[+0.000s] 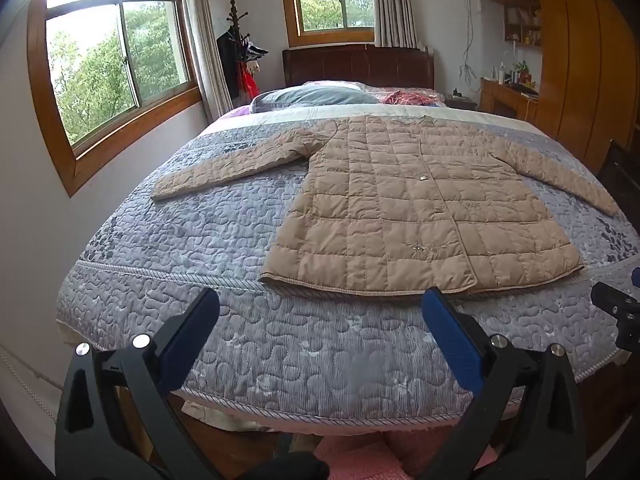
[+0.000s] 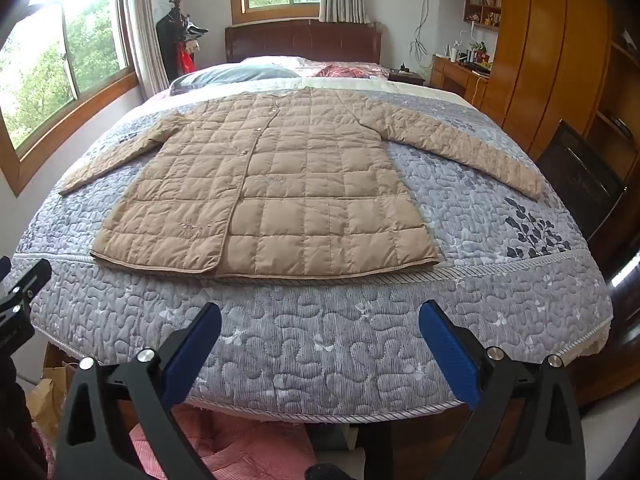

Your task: Fold large clothes

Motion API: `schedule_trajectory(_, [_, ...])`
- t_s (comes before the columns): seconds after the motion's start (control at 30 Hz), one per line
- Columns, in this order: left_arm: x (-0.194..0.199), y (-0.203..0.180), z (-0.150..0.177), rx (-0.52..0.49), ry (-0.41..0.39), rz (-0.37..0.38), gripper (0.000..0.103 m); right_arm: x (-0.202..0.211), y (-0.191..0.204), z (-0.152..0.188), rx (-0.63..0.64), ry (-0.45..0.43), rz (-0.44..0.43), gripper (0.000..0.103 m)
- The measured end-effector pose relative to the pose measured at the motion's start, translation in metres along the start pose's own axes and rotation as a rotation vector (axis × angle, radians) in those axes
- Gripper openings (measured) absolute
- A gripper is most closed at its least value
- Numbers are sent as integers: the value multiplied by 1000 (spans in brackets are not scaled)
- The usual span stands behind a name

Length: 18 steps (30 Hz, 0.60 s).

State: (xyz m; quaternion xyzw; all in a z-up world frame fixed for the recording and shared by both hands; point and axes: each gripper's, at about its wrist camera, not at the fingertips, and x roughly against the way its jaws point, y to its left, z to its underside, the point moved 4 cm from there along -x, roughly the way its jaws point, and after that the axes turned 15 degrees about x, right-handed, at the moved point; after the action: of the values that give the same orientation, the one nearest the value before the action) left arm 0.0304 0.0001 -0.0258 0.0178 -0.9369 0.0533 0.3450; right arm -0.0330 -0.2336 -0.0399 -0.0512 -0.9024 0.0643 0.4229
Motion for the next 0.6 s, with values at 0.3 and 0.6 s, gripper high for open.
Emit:
schedule_trajectory(0.3, [0, -2, 0, -2, -3, -2, 100, 1, 1, -2, 7, -3, 4, 99])
schedule_trajectory(0.6, [0, -3, -1, -3, -3, 3, 100, 0, 0, -3, 8, -2, 2, 99])
